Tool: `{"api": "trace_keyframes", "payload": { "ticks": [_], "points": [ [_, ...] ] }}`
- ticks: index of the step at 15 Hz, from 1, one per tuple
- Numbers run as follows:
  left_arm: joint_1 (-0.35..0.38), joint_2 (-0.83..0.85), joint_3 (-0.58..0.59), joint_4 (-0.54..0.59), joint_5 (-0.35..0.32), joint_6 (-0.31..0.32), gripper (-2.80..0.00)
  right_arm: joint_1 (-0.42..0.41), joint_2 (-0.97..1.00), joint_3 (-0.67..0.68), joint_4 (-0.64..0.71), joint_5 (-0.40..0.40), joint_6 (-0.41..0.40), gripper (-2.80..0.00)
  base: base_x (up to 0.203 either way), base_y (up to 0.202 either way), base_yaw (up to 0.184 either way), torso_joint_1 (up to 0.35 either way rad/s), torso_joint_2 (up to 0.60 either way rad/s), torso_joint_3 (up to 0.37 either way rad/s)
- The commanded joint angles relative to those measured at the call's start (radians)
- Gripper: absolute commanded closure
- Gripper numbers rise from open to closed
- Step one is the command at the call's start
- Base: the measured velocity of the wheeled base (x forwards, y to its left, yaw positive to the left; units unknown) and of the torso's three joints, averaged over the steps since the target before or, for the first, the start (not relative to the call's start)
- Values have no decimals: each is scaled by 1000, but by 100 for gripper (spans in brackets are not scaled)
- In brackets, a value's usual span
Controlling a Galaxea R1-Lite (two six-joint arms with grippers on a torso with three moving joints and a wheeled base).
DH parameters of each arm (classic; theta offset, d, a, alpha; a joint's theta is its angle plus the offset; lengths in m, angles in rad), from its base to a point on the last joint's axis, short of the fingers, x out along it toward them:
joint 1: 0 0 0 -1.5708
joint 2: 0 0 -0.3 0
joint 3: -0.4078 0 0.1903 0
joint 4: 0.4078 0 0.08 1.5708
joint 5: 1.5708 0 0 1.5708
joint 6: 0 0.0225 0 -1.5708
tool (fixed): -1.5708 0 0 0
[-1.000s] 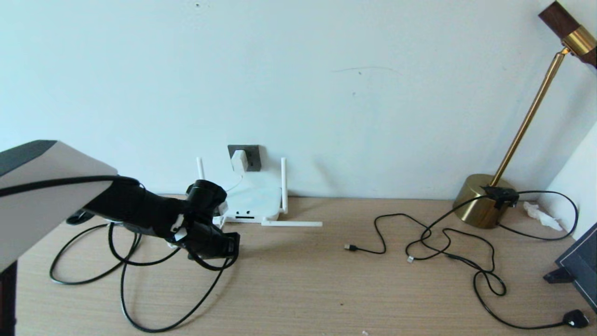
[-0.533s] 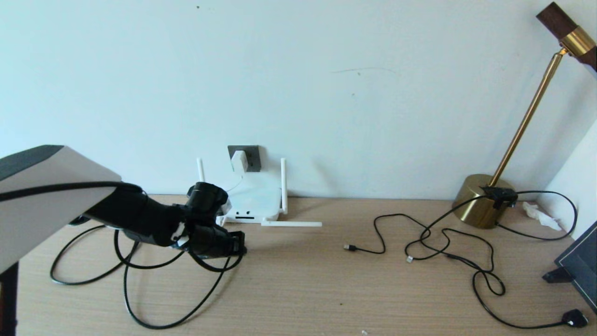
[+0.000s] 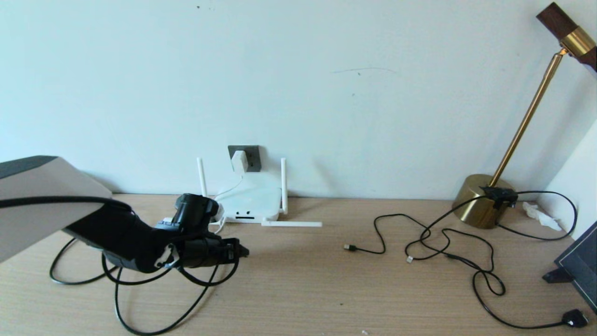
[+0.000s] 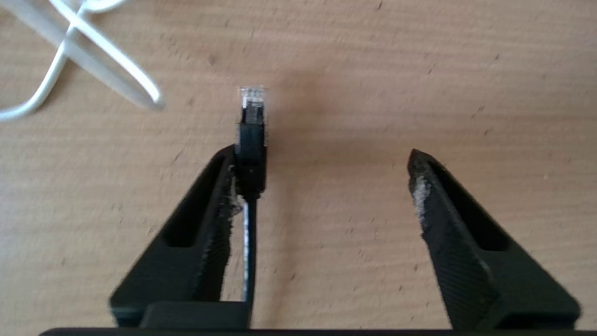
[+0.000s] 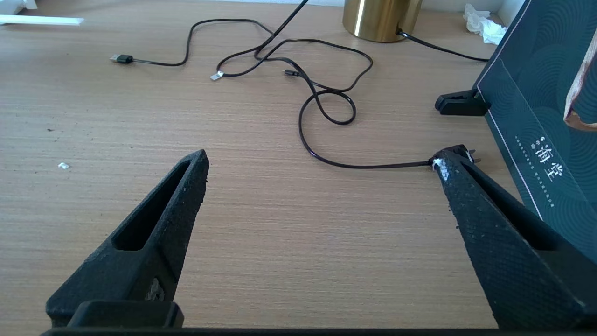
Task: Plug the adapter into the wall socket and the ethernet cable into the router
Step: Plug cable into router interface
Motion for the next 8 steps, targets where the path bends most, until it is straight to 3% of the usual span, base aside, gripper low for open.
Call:
{"api": "trace_keyframes", "payload": {
  "ticks": [1,3,8],
  "points": [
    [0,-29,32,-2,-7,-5,-280,0,0,0,1,0,-1,-280,0,0,0,0,0,0],
    [1,-53,62,-25,-30,-5,-280,0,0,0,1,0,-1,-280,0,0,0,0,0,0],
    [1,-24,214,-267,-41,-4,-280,0,0,0,1,0,-1,-280,0,0,0,0,0,0]
  ]
}}
